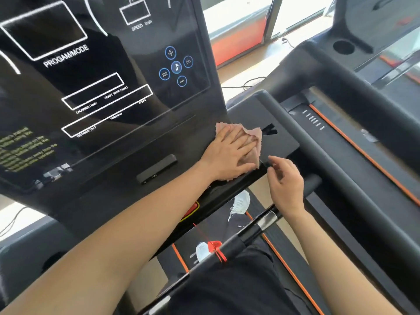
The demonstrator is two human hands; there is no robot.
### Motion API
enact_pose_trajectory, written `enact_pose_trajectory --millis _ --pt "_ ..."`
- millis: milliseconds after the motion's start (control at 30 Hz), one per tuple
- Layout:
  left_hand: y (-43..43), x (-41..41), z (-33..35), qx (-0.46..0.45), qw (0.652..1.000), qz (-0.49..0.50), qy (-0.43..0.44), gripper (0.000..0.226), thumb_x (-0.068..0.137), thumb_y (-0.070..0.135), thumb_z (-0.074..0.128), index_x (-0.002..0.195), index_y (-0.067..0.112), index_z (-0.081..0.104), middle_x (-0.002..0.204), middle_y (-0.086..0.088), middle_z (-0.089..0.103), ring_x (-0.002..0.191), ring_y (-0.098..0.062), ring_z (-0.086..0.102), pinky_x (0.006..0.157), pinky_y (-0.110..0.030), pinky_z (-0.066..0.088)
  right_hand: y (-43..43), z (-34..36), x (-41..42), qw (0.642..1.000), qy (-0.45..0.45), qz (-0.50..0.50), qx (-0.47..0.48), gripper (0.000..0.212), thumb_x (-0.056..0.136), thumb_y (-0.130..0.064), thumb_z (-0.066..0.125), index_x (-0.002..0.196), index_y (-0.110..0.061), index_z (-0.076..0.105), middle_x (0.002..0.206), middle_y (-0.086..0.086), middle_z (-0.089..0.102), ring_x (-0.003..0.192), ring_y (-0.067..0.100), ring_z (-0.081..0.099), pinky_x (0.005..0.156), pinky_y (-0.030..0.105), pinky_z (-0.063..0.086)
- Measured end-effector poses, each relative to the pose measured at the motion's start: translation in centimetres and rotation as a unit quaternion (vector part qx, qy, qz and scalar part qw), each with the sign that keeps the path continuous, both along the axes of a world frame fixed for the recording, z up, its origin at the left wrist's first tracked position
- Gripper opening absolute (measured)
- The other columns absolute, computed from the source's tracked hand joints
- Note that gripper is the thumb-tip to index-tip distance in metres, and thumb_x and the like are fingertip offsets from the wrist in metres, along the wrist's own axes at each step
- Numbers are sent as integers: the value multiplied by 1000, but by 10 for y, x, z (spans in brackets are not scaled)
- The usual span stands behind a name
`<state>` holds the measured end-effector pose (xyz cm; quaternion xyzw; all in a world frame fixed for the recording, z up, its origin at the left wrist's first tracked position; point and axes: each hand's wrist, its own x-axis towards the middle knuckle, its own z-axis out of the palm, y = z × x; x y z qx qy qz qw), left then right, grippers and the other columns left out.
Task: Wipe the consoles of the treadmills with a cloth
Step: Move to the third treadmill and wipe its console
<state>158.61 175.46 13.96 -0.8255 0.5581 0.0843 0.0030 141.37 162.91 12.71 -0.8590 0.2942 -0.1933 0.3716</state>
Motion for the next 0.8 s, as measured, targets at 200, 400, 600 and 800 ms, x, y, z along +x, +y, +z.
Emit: enact_pose_trajectory --millis 200,400,600,800 --pt "52 -11 12 -235 965 32 114 67 92 48 66 153 28 47 162 0 44 154 -19 33 125 -42 31 3 21 14 995 -25 80 -48 31 96 -10 62 127 -13 66 126 1 66 117 19 57 101 39 49" --pt "132 -58 10 -162 950 264 23 84 79 62 66 150 19 49 149 2 54 134 -22 50 106 -43 46 3 18 59 927 58 285 -235 55 98 -33 58 151 -21 46 163 1 37 151 28 30 119 42 28" --pt "177 -90 2 -122 922 367 -14 96 72 74 62 148 16 51 145 0 54 133 -26 50 105 -42 42 -6 -3 67 888 168 338 -263 67 103 -58 29 161 -26 24 171 4 13 159 31 -1 128 49 10" --pt "193 -103 -6 -133 912 388 -32 98 72 77 61 145 13 54 146 -3 55 133 -27 49 107 -44 42 17 -14 33 904 190 263 -280 64 105 -58 15 162 -30 18 171 12 7 158 35 -5 127 55 8"
